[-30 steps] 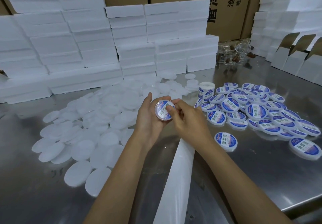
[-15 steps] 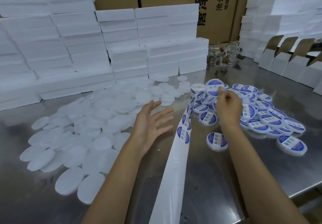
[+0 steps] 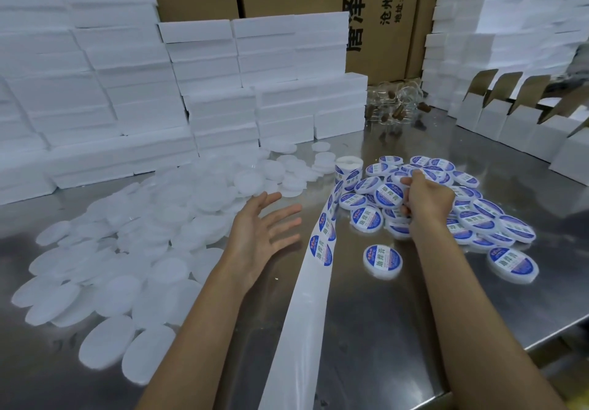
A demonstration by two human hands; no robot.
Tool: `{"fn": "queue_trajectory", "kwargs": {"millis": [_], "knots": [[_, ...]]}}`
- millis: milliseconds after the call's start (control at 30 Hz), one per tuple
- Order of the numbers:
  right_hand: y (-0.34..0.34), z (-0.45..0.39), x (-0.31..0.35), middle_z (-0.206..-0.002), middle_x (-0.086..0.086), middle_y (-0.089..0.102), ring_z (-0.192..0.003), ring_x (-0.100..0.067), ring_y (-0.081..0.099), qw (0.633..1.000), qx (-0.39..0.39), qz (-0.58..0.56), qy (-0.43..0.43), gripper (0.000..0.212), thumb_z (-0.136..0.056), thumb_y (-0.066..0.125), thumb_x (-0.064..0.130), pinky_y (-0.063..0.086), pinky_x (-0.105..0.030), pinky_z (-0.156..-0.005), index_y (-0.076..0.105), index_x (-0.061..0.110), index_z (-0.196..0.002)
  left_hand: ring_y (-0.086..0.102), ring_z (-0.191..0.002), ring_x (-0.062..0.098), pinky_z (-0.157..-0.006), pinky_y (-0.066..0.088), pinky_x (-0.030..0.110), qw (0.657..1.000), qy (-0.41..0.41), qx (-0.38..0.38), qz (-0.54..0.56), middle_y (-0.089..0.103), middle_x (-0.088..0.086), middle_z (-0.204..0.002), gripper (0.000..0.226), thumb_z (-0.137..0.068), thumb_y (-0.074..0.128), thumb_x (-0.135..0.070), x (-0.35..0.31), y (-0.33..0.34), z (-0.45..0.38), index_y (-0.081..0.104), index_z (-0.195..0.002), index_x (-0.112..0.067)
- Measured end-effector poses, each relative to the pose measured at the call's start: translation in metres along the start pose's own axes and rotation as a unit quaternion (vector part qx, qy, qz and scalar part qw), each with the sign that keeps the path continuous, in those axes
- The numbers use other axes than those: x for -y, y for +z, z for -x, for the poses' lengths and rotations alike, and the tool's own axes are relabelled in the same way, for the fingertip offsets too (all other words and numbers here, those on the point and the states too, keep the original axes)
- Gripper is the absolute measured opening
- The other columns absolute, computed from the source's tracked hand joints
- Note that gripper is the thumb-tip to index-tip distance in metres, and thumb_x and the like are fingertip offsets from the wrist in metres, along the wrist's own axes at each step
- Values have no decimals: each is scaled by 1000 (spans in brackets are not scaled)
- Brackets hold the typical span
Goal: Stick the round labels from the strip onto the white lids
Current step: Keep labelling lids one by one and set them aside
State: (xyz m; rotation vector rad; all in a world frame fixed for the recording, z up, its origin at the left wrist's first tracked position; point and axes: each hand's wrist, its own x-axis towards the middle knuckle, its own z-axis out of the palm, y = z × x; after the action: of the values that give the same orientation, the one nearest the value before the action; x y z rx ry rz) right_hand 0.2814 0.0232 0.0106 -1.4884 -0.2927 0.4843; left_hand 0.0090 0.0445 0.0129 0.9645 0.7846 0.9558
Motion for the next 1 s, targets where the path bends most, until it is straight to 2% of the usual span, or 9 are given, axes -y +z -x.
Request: {"fn": "queue_trajectory", "kwargs": {"millis": [100, 267, 400, 500, 600, 667, 733, 867, 1000], "knots": [[4, 6, -1, -57, 0, 54, -50, -17, 46, 996, 6, 46, -77, 32, -101, 51, 27, 40, -30, -51, 74, 9, -88, 70, -110, 31, -93, 56, 47, 1000, 6, -20, -5, 75, 13, -115, 38, -105, 45, -39, 0, -1, 0, 59, -131, -15], [19, 40, -2, -65, -4, 61, -57, -13, 48, 957, 69, 148, -239, 34, -99, 51, 29, 36, -29, -55, 69, 6, -81, 73, -103, 30, -91, 59, 42, 997, 6, -68, -20, 76, 15, -108, 32, -103, 50, -31, 0, -4, 1, 64, -122, -9], [34, 87, -11, -69, 3, 64, -66, -15, 58, 890, 159, 236, -357, 24, -97, 54, 28, 45, -33, -61, 67, 15, -82, 75, -97, 30, -90, 60, 40, 995, 10, -96, -7, 77, 17, -103, 27, -101, 53, -22, -3, -5, 3, 66, -118, -5], [47, 111, -18, -80, 2, 67, -80, -16, 57, 823, 222, 271, -447, 19, -95, 59, 25, 47, -35, -72, 69, 14, -83, 75, -93, 29, -88, 60, 38, 993, 23, -118, 5, 77, 15, -98, 25, -101, 53, -18, -7, -7, 5, 65, -116, -3], [69, 115, -17, -99, 1, 69, -97, -18, 57, 766, 279, 321, -483, 15, -93, 61, 25, 44, -35, -89, 71, 17, -100, 75, -91, 29, -83, 61, 35, 988, 36, -148, 11, 76, 14, -98, 24, -101, 52, -16, -11, -11, 5, 65, -114, -2], [92, 112, -13, -118, 0, 67, -112, -21, 55, 746, 311, 362, -464, 25, -94, 60, 26, 40, -36, -97, 66, 18, -117, 74, -89, 28, -82, 61, 34, 985, 39, -168, 18, 75, 14, -97, 24, -100, 50, -14, -14, -15, 5, 65, -114, -1], [117, 108, -10, -128, -2, 63, -121, -24, 51, 745, 339, 385, -426, 33, -95, 59, 28, 40, -39, -104, 60, 18, -126, 74, -89, 27, -82, 60, 33, 982, 38, -185, 25, 75, 14, -98, 24, -101, 49, -13, -16, -20, 5, 66, -114, -1], [160, 102, -13, -134, -4, 58, -126, -24, 50, 776, 367, 380, -345, 52, -90, 66, 43, 43, -39, -103, 52, 18, -134, 75, -87, 23, -71, 61, 26, 979, 30, -199, 30, 76, 11, -98, 24, -101, 47, -14, -18, -27, 4, 67, -113, -5], [177, 102, -22, -123, -2, 65, -114, -22, 58, 795, 327, 359, -363, 43, -86, 72, 41, 44, -31, -88, 61, 18, -120, 75, -81, 21, -68, 62, 25, 978, 24, -202, 42, 77, 9, -91, 24, -101, 47, -13, -20, -28, 2, 67, -112, -6]]}}
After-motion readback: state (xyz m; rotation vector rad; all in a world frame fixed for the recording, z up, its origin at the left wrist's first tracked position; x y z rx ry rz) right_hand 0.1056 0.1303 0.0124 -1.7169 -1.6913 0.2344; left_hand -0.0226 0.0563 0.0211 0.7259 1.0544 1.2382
